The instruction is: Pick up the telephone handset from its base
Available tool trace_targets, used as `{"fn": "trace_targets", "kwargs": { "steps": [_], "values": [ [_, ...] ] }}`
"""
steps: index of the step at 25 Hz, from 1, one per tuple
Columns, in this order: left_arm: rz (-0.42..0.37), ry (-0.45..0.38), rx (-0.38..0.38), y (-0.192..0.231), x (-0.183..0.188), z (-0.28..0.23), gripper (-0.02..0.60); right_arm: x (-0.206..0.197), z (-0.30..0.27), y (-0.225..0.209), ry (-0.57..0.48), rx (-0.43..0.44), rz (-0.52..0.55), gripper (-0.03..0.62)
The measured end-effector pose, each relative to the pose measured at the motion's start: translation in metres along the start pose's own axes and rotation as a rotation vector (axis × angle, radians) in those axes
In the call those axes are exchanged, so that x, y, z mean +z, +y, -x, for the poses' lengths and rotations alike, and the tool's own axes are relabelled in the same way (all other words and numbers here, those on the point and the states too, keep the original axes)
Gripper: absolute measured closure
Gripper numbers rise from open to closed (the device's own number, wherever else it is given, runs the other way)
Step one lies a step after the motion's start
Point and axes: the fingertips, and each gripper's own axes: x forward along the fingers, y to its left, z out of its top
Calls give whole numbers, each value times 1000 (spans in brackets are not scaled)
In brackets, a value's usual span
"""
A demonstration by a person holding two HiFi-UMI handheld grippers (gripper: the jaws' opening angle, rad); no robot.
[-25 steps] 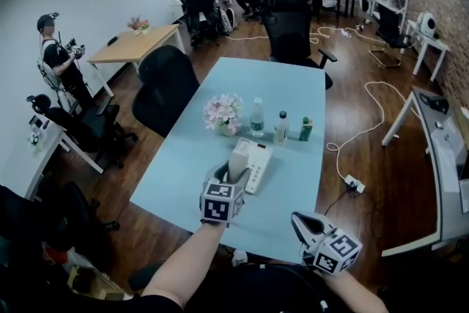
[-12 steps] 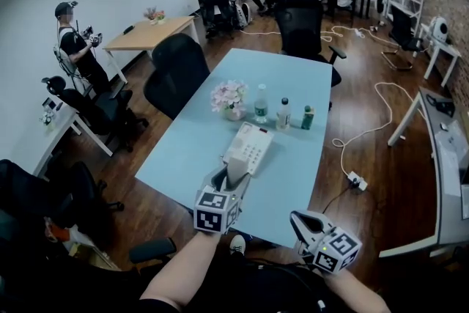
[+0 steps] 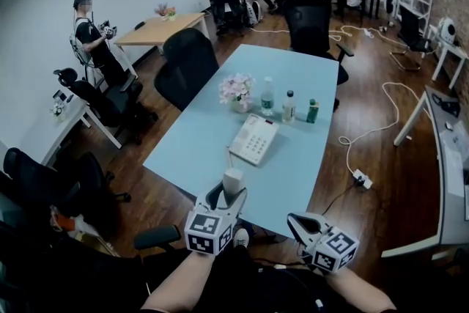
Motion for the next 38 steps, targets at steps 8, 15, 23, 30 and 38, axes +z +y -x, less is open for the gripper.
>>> {"fn": "trace_targets", "kwargs": {
  "steps": [8, 15, 23, 30, 38],
  "values": [
    [15, -8, 38, -8, -16, 35, 345, -12, -4, 13, 27, 43, 6, 580],
    [6, -8, 60, -3, -16, 42, 345, -15, -6, 20, 30, 41, 30, 580],
    [-2, -1, 53, 0, -14, 42, 345, -10, -14, 24, 26, 36, 41, 580],
    [-2, 2, 42, 4, -14, 37, 345, -10, -20, 25, 33, 32, 49, 582],
    [-5, 3, 37, 12, -9, 30, 345, -5, -26, 24, 36, 27, 58, 582]
  ]
}}
